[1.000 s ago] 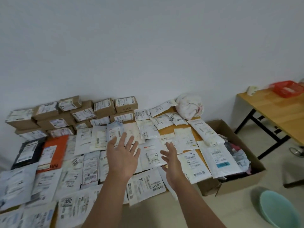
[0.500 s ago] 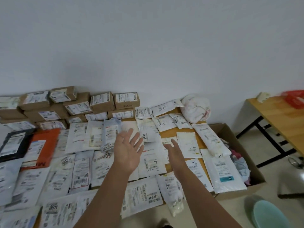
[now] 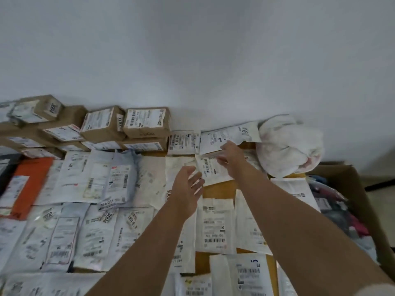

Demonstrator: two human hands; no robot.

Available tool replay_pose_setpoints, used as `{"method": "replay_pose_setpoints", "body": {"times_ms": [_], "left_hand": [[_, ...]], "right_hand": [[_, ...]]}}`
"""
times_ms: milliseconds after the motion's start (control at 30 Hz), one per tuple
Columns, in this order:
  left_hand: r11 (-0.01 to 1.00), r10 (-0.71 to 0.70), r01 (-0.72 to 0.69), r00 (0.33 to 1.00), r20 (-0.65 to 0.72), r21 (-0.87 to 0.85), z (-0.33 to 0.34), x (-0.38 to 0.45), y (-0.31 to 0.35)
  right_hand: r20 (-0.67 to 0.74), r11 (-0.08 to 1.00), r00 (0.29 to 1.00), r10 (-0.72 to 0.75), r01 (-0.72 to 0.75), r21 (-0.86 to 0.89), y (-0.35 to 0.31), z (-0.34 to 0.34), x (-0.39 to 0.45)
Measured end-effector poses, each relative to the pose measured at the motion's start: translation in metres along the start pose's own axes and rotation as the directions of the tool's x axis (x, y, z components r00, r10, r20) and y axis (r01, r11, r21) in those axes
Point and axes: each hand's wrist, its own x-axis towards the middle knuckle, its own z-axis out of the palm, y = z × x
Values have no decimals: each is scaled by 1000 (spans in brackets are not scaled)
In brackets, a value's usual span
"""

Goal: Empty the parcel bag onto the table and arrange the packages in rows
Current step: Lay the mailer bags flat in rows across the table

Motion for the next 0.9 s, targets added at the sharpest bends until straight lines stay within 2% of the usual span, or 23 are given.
{"method": "replay_pose_setpoints", "body": {"times_ms": [33, 100, 167, 267, 333, 400, 467, 500, 567, 600, 667, 700, 733, 767, 833, 900], "left_hand": [[1000, -6, 6, 1000, -26, -2, 1, 11, -3], [1000, 3, -4, 999, -39, -10, 4, 17, -1], [999, 39, -39, 997, -67, 2, 9, 22, 1], [987, 123, -109, 984, -128, 116, 4, 22, 5], [979, 155, -140, 983, -96, 151, -14, 19, 6], [974, 161, -142, 982, -97, 179, -38, 14, 4], [962, 181, -133, 964, -193, 238, -66, 10, 2], [948, 207, -128, 943, -261, 291, -78, 5, 2], [900, 278, -112, 892, -355, 422, -102, -4, 5], [873, 309, -97, 868, -389, 478, -113, -7, 5], [812, 367, -72, 834, -411, 579, -130, -8, 4], [768, 400, -53, 819, -413, 639, -134, -8, 2], [713, 430, -16, 800, -418, 701, -136, -7, 0], [628, 479, 27, 774, -413, 778, -136, -5, -2], [380, 640, 89, 694, -331, 921, -130, 0, -7], [150, 761, -1, 639, -115, 989, -113, 7, -10]], "right_hand": [[-8, 999, 999, 39, -39, 25, 1, 0, 9], [-44, 994, 999, 21, -16, 111, -4, 1, 5], [-132, 989, 989, -69, 85, 124, -8, 2, -11], [-230, 966, 953, -196, 228, 122, 11, -1, -56], [-199, 971, 967, -162, 192, 143, 38, -3, -89], [-83, 988, 991, -101, 109, 108, 68, -3, -113], [-8, 995, 996, -83, 83, -62, 88, -5, -121], [-10, 976, 991, -135, 131, -172, 92, -8, -117], [-21, 850, 947, -320, 277, -447, 93, -17, -100], [14, 707, 897, -443, 359, -609, 93, -22, -87], [207, 283, 763, -612, 456, -844, 104, -27, -55], [306, 120, 747, -591, 456, -882, 114, -29, -35], [355, 20, 778, -518, 426, -904, 117, -27, -20], [373, -67, 815, -445, 384, -921, 118, -25, -6], [337, -168, 873, -353, 295, -941, 106, -18, 5], [346, -181, 844, -410, 296, -938, 98, -14, 12]]}}
